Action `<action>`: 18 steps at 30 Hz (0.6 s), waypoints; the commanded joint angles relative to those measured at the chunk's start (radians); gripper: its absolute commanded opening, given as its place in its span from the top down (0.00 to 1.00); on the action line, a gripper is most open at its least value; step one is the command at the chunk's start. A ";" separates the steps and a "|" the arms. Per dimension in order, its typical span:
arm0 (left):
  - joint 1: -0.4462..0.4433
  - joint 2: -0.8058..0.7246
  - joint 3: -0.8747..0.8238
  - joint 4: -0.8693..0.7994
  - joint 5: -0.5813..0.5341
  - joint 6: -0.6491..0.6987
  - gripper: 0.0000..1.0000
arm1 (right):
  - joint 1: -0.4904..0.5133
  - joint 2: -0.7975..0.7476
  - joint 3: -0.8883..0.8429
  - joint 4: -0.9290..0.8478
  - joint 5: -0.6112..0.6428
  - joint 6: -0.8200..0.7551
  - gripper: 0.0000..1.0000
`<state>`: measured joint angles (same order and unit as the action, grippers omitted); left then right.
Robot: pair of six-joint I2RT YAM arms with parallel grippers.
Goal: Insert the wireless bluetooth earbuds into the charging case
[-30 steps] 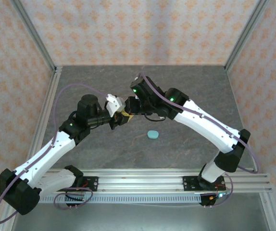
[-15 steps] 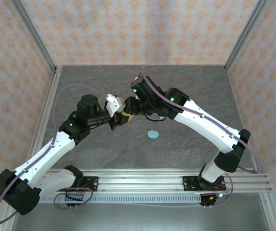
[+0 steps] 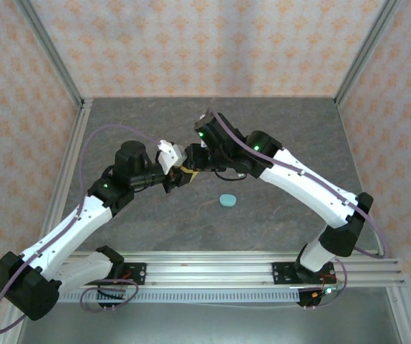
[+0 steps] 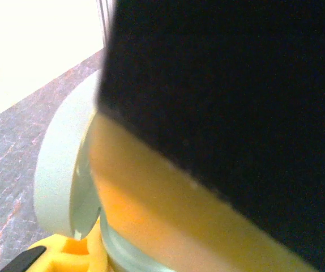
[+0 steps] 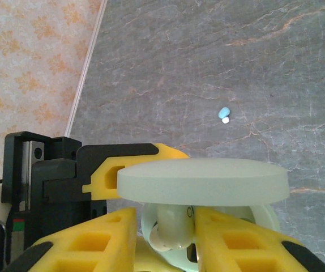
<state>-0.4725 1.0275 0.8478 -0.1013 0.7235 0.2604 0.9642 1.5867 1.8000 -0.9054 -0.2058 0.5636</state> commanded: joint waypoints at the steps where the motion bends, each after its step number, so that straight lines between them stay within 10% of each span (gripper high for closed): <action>1: -0.007 -0.026 0.013 0.012 -0.006 0.006 0.91 | 0.006 -0.038 0.019 0.017 -0.020 0.012 0.68; 18: -0.008 -0.027 0.011 0.011 -0.006 0.004 0.91 | 0.006 -0.064 -0.006 0.021 0.002 0.024 0.71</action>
<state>-0.4725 1.0275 0.8478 -0.1009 0.7235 0.2604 0.9642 1.5616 1.8000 -0.8963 -0.2211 0.5781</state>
